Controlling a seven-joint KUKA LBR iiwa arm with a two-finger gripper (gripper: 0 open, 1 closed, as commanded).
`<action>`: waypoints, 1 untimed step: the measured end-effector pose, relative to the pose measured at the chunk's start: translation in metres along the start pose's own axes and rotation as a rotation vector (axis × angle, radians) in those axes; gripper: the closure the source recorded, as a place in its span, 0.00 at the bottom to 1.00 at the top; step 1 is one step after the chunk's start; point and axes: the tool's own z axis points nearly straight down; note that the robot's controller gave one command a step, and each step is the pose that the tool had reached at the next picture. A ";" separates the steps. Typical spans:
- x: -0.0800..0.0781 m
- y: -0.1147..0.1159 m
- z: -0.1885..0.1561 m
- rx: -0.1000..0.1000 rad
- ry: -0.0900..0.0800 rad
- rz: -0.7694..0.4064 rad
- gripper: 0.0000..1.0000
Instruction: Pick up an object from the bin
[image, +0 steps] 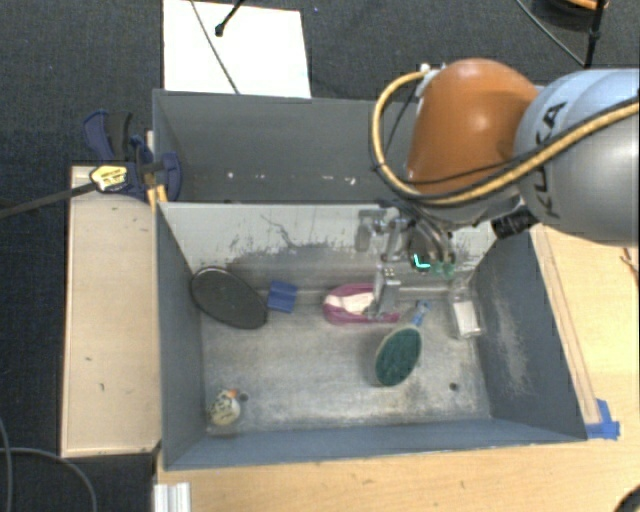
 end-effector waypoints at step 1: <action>0.012 0.133 0.163 0.001 0.002 -0.172 0.00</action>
Offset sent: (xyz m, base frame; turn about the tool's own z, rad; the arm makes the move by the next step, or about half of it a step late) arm -0.0114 0.1299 -0.1590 -0.1643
